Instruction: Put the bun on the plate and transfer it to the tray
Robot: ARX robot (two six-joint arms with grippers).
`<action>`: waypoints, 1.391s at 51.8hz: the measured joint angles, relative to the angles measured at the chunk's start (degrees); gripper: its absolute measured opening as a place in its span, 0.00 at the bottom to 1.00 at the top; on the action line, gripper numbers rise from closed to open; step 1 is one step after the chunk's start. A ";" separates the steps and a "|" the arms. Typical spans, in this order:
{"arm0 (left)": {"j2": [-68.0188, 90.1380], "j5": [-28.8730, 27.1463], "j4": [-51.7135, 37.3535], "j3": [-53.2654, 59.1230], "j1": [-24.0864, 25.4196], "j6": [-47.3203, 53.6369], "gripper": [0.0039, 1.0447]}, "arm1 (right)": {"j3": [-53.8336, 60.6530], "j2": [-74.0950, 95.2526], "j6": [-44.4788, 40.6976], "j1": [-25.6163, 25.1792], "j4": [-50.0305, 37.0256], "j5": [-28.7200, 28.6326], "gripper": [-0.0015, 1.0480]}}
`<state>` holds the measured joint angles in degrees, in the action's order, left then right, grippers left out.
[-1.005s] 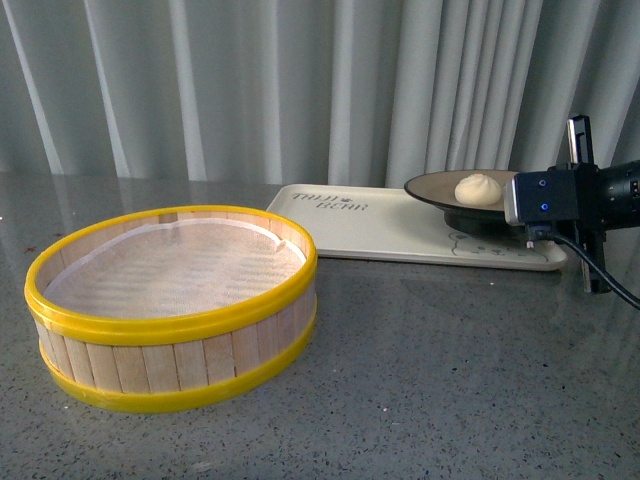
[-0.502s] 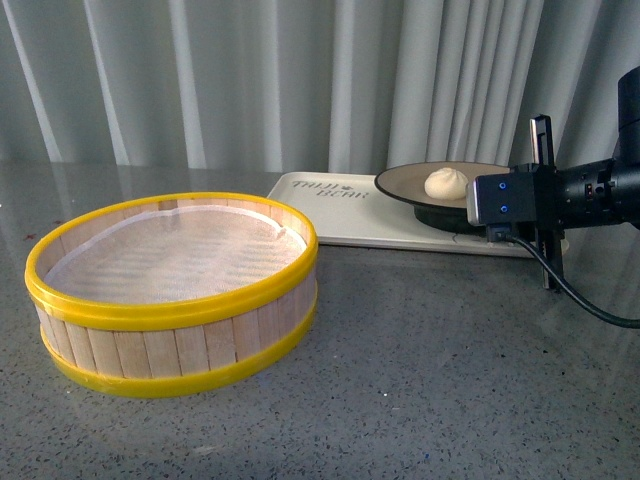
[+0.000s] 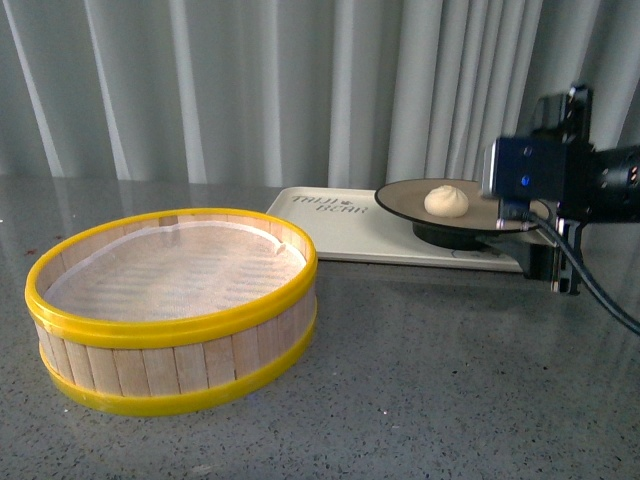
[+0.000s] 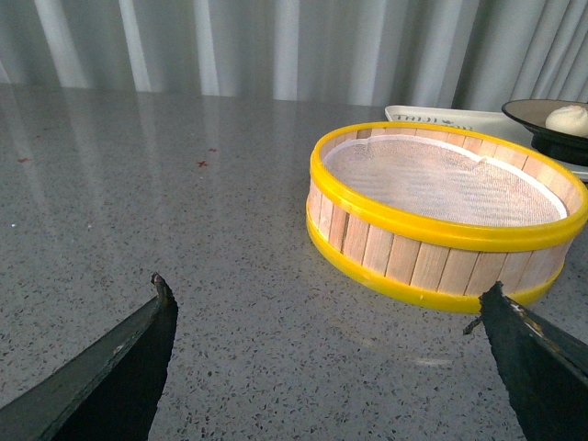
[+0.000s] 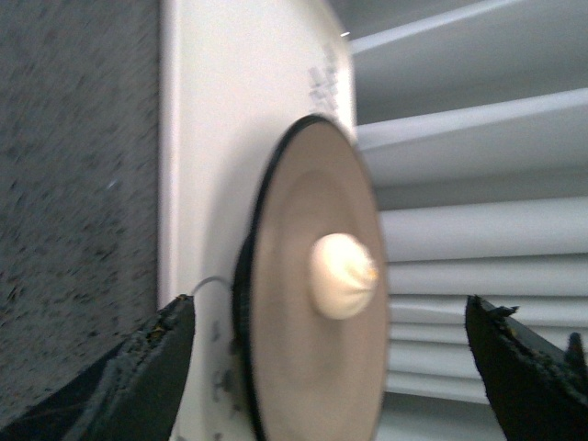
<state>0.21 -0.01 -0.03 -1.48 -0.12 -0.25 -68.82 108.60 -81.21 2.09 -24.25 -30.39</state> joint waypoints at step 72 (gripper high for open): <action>0.00 -0.02 0.00 0.00 0.00 0.00 0.94 | 64.65 -71.10 80.56 -2.01 -8.57 30.40 0.02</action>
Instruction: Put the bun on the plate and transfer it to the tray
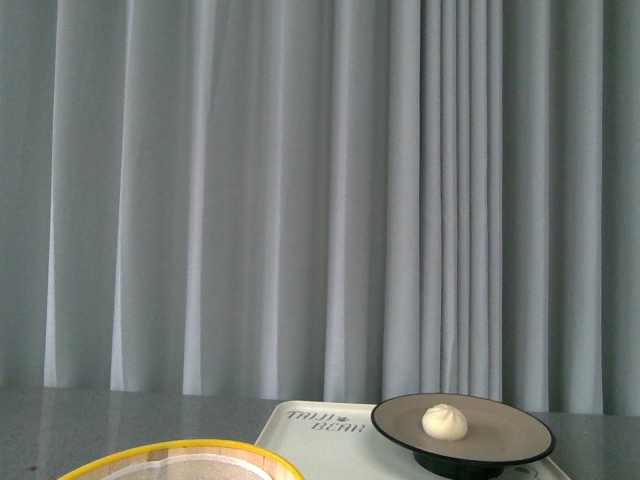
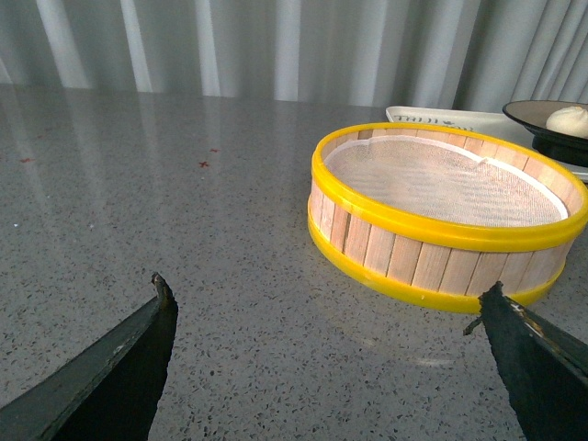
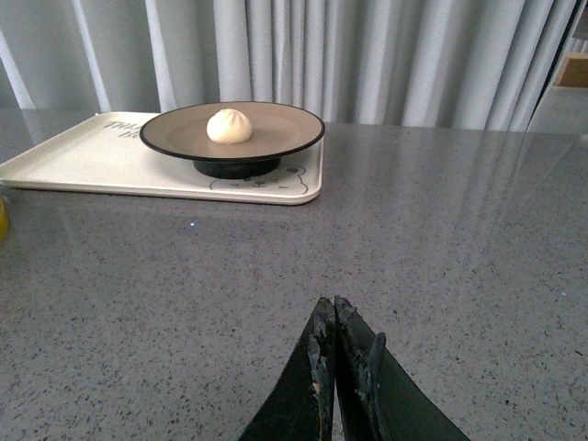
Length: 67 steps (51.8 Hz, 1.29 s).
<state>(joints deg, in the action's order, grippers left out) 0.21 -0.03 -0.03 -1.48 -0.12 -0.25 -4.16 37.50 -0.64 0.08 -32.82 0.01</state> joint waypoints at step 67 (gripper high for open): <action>0.00 0.00 0.00 0.00 0.00 0.00 0.94 | 3.82 -30.73 0.02 0.00 26.95 -0.02 0.02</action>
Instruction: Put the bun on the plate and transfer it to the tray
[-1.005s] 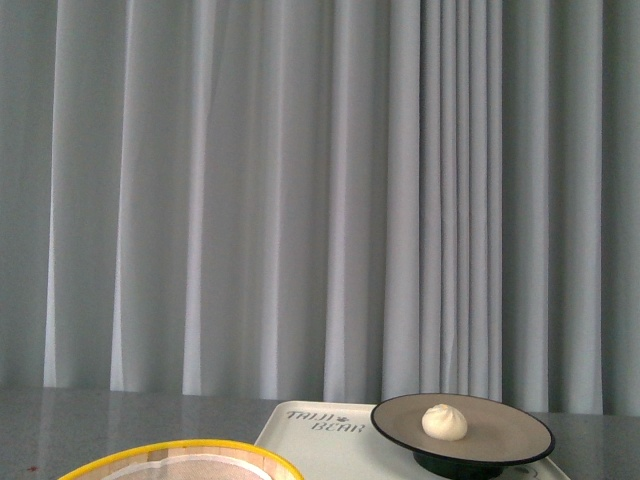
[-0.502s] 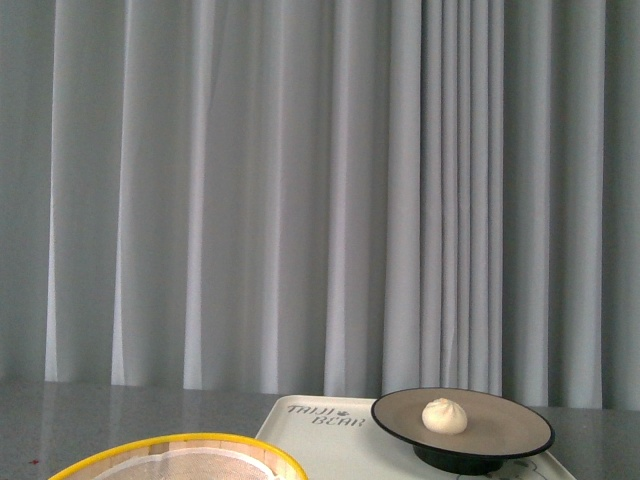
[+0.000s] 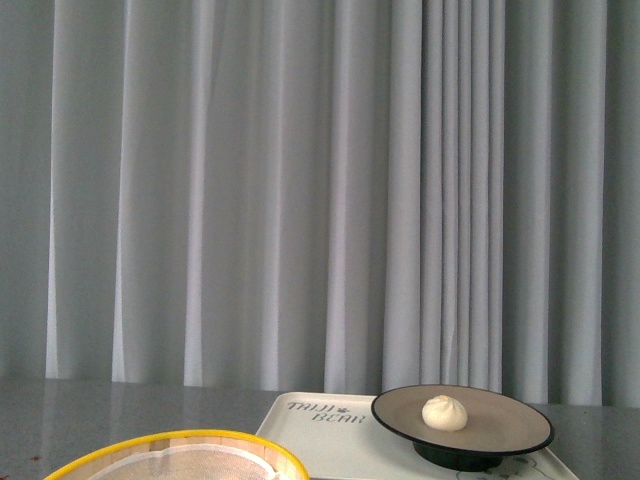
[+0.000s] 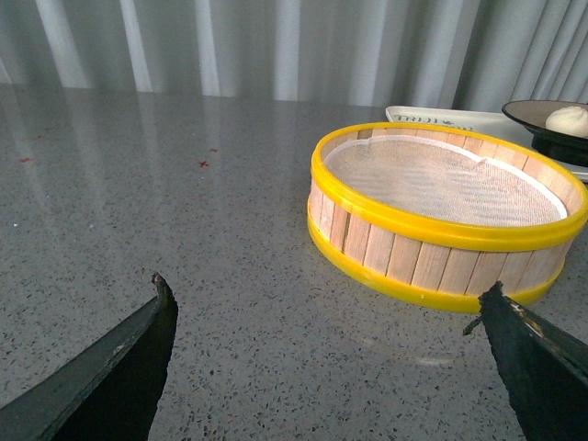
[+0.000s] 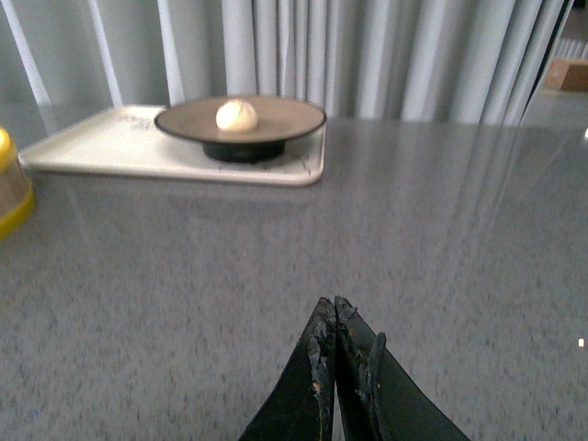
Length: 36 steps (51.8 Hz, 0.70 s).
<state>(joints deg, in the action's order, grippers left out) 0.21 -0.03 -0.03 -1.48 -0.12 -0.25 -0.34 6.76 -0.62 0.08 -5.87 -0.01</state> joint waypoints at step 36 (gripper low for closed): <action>-0.02 0.00 0.00 0.00 0.00 0.00 0.94 | 0.02 -6.47 -0.02 0.00 5.79 -0.07 0.50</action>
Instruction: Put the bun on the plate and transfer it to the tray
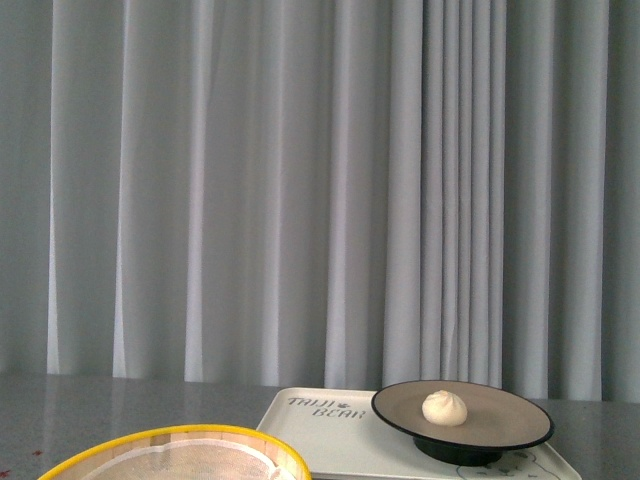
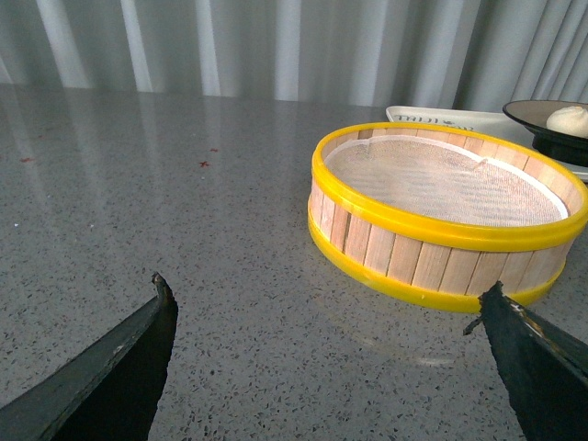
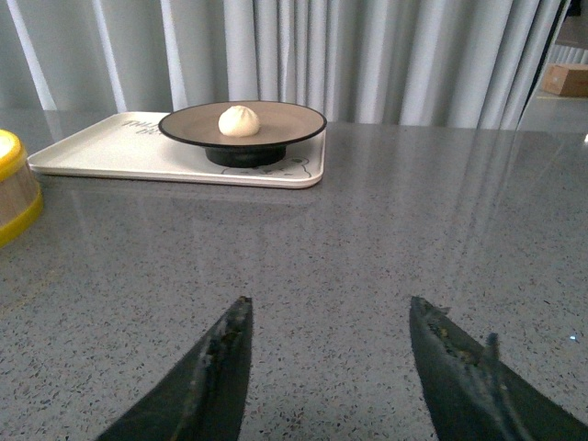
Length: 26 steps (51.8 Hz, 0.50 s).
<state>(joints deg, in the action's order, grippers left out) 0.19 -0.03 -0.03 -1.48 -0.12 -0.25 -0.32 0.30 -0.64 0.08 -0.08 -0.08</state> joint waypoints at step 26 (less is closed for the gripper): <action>0.00 0.00 0.00 0.00 0.00 0.00 0.94 | 0.00 0.00 0.04 0.00 0.04 0.00 0.92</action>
<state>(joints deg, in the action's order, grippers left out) 0.19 -0.03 -0.03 -1.48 -0.12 -0.25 -0.32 0.30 -0.60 0.08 -0.03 -0.08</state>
